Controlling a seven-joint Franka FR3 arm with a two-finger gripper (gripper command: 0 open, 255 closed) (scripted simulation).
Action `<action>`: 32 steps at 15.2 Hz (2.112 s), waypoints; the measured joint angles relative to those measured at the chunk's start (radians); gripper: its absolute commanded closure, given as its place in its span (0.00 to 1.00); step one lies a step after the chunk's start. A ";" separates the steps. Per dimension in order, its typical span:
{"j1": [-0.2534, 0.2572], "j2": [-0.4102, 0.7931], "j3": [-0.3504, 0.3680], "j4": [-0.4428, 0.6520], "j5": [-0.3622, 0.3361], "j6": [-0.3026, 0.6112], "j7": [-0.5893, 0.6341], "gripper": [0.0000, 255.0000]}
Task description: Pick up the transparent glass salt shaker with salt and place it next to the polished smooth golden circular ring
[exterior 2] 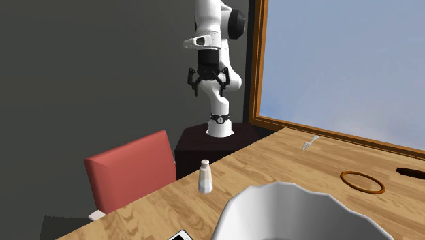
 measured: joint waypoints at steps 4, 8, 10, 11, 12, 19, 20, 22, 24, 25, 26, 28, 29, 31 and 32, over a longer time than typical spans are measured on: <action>0.010 0.140 -0.032 0.024 0.036 0.103 -0.057 0.00; 0.019 0.296 -0.056 0.074 0.093 0.194 -0.127 0.00; 0.023 0.383 -0.059 0.116 0.130 0.231 -0.160 0.00; 0.025 0.415 -0.058 0.128 0.146 0.245 -0.174 0.00; 0.022 0.451 -0.060 0.143 0.164 0.262 -0.194 0.00; 0.006 0.648 -0.045 0.247 0.254 0.330 -0.278 0.00; 0.005 0.659 -0.043 0.245 0.259 0.343 -0.283 0.00; 0.005 0.677 -0.038 0.239 0.268 0.366 -0.287 0.00; 0.004 0.695 -0.034 0.233 0.277 0.389 -0.293 0.00; 0.004 0.697 -0.033 0.232 0.278 0.392 -0.294 0.00; 0.004 0.699 -0.033 0.233 0.279 0.394 -0.294 0.00; 0.004 0.700 -0.033 0.233 0.279 0.395 -0.295 0.00; 0.004 0.701 -0.033 0.233 0.279 0.395 -0.295 0.00; 0.003 0.701 -0.033 0.233 0.279 0.395 -0.295 1.00; 0.003 0.701 -0.033 0.233 0.279 0.395 -0.295 1.00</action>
